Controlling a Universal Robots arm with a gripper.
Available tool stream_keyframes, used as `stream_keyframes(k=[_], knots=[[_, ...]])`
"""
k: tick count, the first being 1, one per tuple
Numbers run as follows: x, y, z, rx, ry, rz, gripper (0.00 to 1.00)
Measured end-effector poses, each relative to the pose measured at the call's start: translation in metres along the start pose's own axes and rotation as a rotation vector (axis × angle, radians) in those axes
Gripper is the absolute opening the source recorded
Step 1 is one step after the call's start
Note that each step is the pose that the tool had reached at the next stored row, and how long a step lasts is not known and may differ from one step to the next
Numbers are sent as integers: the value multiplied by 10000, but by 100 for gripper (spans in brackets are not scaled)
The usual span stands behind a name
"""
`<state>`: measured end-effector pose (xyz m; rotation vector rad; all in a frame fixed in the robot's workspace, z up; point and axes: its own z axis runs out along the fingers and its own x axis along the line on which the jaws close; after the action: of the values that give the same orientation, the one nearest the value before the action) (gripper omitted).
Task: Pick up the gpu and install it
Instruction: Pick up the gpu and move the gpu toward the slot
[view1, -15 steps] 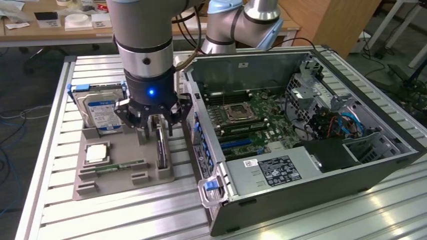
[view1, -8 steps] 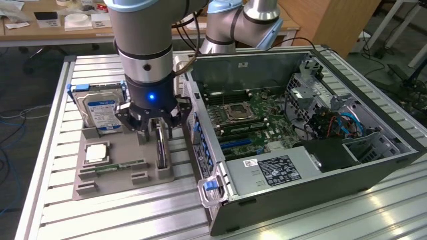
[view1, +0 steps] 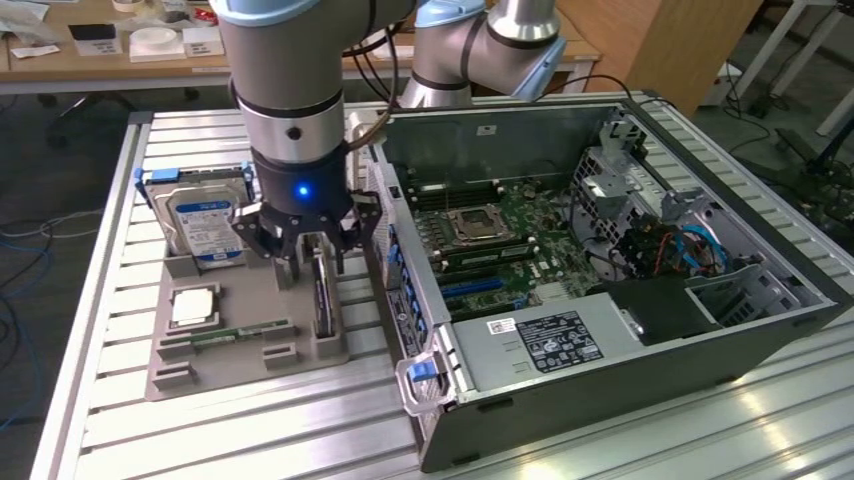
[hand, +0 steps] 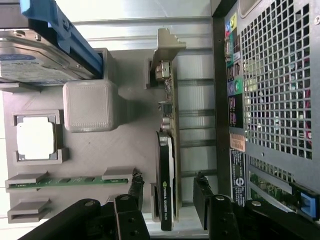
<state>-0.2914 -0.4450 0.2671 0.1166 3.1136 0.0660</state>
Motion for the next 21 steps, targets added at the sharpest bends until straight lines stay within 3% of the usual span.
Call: stream_keyframes(k=[15,21], knots=[[9,45,228,0,0,0,53],[12,55,258,1,1,2,53]])
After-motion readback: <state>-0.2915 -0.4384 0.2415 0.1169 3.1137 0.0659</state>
